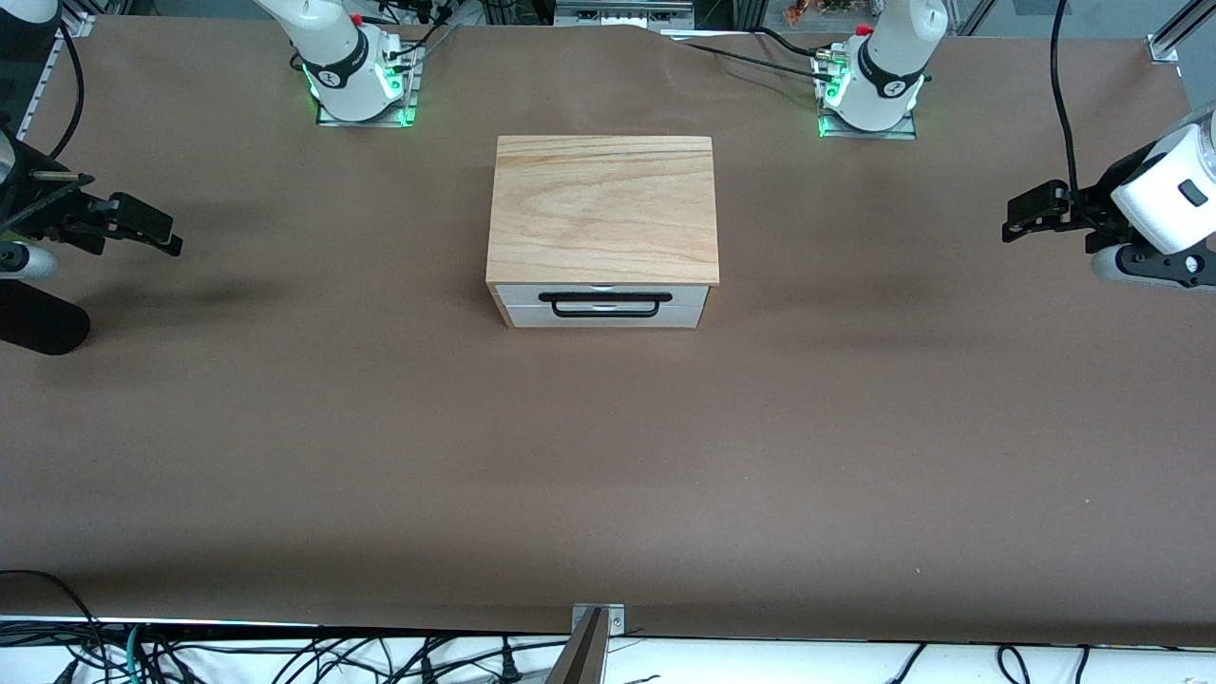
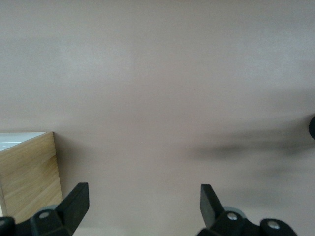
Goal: Pull top drawer with both arms simultaneously
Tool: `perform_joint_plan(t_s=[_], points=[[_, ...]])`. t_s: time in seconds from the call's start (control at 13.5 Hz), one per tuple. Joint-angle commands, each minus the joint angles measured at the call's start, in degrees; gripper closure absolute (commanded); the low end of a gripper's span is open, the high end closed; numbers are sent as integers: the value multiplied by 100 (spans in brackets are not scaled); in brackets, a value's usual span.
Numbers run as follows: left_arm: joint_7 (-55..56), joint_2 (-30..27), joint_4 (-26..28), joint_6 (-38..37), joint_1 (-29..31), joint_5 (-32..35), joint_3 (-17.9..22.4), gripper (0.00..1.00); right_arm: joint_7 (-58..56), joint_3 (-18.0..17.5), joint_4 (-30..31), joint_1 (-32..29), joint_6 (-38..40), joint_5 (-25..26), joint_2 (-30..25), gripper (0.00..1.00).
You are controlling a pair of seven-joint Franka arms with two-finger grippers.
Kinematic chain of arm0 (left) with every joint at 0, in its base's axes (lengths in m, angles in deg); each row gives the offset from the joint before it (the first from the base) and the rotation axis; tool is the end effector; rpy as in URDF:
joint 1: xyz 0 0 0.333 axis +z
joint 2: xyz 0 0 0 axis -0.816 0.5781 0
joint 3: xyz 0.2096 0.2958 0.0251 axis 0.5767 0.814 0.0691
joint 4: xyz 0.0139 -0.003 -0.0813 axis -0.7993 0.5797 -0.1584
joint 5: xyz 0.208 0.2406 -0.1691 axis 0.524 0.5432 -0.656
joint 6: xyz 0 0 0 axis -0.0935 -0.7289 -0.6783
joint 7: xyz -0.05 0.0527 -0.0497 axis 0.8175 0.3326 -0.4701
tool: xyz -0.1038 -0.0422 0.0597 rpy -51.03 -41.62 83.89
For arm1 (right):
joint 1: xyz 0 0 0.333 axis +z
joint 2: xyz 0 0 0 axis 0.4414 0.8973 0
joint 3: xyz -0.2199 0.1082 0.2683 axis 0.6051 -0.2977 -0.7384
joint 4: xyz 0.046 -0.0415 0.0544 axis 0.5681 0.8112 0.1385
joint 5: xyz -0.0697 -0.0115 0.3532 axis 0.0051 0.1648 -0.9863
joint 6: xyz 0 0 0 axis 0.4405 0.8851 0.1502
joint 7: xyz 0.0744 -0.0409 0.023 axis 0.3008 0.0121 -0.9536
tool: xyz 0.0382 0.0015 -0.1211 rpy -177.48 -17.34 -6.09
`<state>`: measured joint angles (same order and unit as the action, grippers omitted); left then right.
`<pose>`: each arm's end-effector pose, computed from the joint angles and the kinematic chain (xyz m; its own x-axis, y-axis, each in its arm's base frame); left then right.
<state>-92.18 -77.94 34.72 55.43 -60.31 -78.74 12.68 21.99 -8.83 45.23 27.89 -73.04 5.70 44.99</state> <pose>0.5460 -0.0293 0.6334 0.9808 -0.1062 -0.1636 -0.0997 -0.9939 0.0478 0.5374 -0.0058 0.6147 0.9987 -0.0264 -0.0437 -0.0284 -0.9985 -0.0459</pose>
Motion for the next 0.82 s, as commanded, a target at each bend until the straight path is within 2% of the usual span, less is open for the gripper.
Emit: perform_joint_plan(t_s=[0.0,0.74], points=[[-125,-36,50,75,35,-52,6,0,89,-4,-88,6,71,-64,22,0],[-125,-36,50,75,79,-78,15,0,54,-4,-88,6,71,-64,22,0]])
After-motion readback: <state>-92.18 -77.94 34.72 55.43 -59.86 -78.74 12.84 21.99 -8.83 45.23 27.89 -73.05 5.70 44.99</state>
